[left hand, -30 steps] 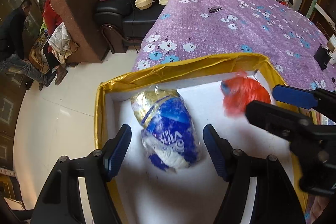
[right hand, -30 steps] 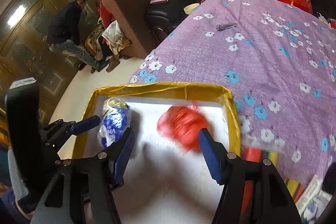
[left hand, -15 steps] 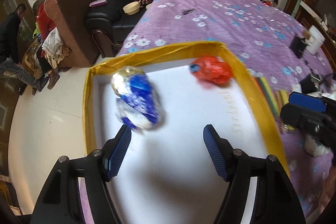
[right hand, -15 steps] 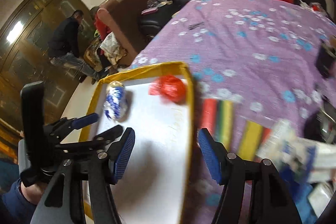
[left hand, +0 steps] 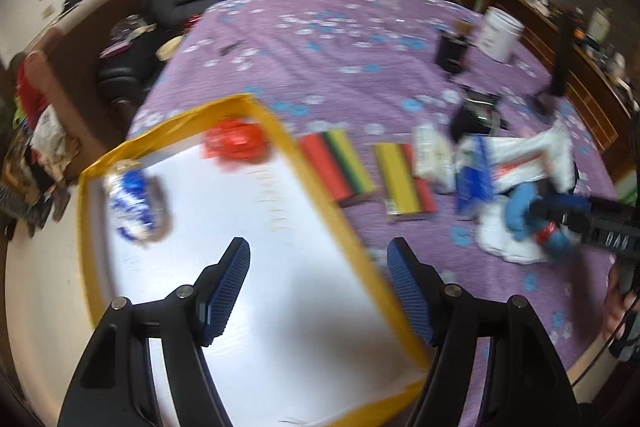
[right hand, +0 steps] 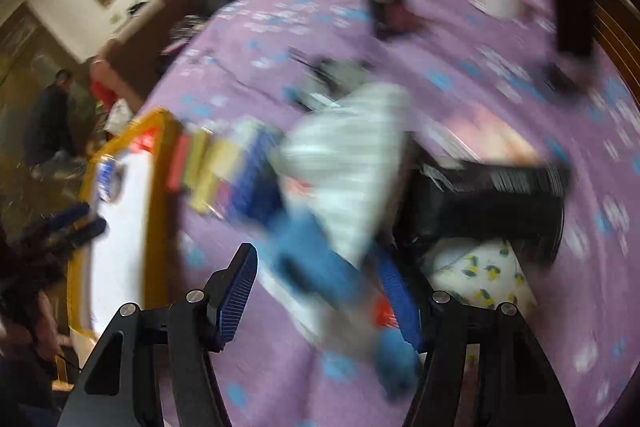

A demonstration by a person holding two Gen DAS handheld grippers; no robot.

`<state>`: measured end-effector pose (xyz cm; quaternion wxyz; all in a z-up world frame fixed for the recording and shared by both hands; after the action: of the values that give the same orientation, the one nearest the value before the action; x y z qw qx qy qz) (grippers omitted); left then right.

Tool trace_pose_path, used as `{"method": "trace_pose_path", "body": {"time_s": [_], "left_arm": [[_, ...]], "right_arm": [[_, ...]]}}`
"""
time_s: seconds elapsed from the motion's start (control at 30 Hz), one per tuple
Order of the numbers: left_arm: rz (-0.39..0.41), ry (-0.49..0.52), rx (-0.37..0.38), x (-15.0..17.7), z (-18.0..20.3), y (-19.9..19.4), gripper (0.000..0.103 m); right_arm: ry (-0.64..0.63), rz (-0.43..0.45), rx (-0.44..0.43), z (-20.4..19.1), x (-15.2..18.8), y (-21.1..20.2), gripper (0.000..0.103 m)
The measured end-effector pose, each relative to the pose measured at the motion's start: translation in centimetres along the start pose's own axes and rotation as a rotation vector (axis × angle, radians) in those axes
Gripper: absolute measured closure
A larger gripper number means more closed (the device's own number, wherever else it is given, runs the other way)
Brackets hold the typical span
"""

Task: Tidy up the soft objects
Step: 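Move both grippers back over the pile of soft items, then grasp the blue tissue pack with left gripper while right grasps the lemon-print tissue pack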

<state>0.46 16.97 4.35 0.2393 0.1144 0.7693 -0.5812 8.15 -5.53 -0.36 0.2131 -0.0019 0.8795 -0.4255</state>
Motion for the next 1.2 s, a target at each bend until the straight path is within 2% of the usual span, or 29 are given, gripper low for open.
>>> {"method": "trace_pose_path", "body": {"time_s": [0.07, 0.17, 0.37, 0.47, 0.63, 0.7, 0.83, 0.87, 1.0, 1.07, 1.1, 1.2], "left_arm": [[0.006, 0.017, 0.023, -0.2, 1.4, -0.3, 0.032], [-0.002, 0.033, 0.074, -0.7, 3.6, -0.4, 0.032], [-0.044, 0.044, 0.139, -1.9, 7.7, 1.6, 0.033], [-0.067, 0.075, 0.132, -2.7, 10.0, 3.3, 0.033], [-0.083, 0.142, 0.066, -3.7, 12.7, 5.4, 0.035], [-0.097, 0.162, 0.040, -4.1, 13.8, 6.5, 0.043], [-0.074, 0.171, 0.003, -5.3, 15.1, 7.6, 0.046], [-0.063, 0.172, -0.004, -5.5, 15.3, 7.6, 0.053], [0.029, 0.198, -0.030, -5.7, 15.7, 5.7, 0.075], [0.046, 0.191, -0.011, -5.4, 15.7, 4.4, 0.082], [0.059, 0.192, -0.014, -5.2, 15.6, 3.9, 0.085], [0.105, 0.216, -0.039, -4.6, 15.5, 2.3, 0.085]], "right_arm": [[0.040, 0.017, -0.019, 1.5, 2.1, -1.7, 0.036], [0.031, 0.063, -0.043, 1.6, 3.8, -4.4, 0.036], [-0.017, 0.134, -0.010, 1.5, 4.2, -7.8, 0.036], [-0.005, 0.157, -0.005, 2.7, 4.8, -9.2, 0.036], [0.035, 0.176, 0.000, 4.5, 5.3, -10.7, 0.036], [0.041, 0.180, 0.006, 5.1, 5.4, -11.1, 0.036], [0.073, 0.169, 0.040, 6.9, 5.7, -11.3, 0.036], [0.087, 0.159, 0.047, 7.4, 5.8, -11.2, 0.036], [0.126, 0.116, 0.062, 8.8, 6.1, -10.0, 0.036], [0.150, 0.093, 0.054, 9.2, 6.0, -9.2, 0.036], [0.159, 0.083, 0.052, 9.4, 5.9, -8.7, 0.036], [0.188, 0.062, 0.056, 9.8, 5.6, -7.6, 0.036]]}}
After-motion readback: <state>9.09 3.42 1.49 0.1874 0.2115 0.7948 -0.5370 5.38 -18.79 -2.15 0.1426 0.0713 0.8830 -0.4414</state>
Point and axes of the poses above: each gripper's, at about its wrist camera, not at the fingertips, and y roughly the way its jaws point, z to its right, x to its underside, the point moved 7 cm from there along y, roughly the way its jaws point, and after that the axes turned 15 degrees about -x, right-handed, at the moved point
